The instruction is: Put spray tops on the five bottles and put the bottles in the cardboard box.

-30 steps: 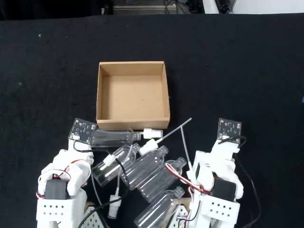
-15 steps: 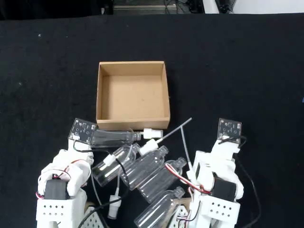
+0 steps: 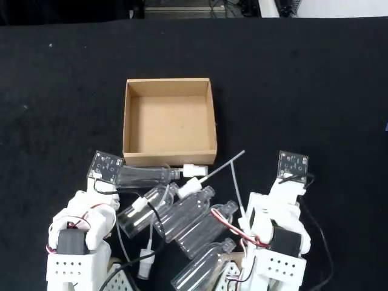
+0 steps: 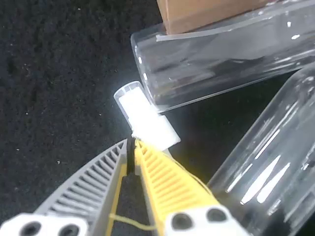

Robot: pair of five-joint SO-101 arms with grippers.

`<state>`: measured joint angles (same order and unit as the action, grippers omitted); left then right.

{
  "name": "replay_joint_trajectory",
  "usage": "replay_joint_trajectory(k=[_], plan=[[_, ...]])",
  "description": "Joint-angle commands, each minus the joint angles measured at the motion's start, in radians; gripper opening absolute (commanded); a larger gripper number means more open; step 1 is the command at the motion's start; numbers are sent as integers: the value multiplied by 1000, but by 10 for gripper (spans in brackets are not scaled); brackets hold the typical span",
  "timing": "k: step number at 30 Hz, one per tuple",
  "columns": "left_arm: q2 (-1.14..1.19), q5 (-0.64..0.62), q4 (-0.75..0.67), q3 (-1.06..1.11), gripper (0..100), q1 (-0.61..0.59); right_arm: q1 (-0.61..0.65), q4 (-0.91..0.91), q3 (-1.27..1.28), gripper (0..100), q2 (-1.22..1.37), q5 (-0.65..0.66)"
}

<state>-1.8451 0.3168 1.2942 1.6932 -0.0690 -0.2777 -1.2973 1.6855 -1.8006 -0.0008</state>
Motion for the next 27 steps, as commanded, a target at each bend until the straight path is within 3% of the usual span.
replay_joint_trajectory(k=[1,23,27], plan=[[17,12,-12,5,30,19,-11,-8,-2,124,-93,-2],[17,9,-12,5,30,24,-8,-8,-2,126,-93,-2],[17,11,-12,5,30,25,74,-8,-2,128,-94,-2]])
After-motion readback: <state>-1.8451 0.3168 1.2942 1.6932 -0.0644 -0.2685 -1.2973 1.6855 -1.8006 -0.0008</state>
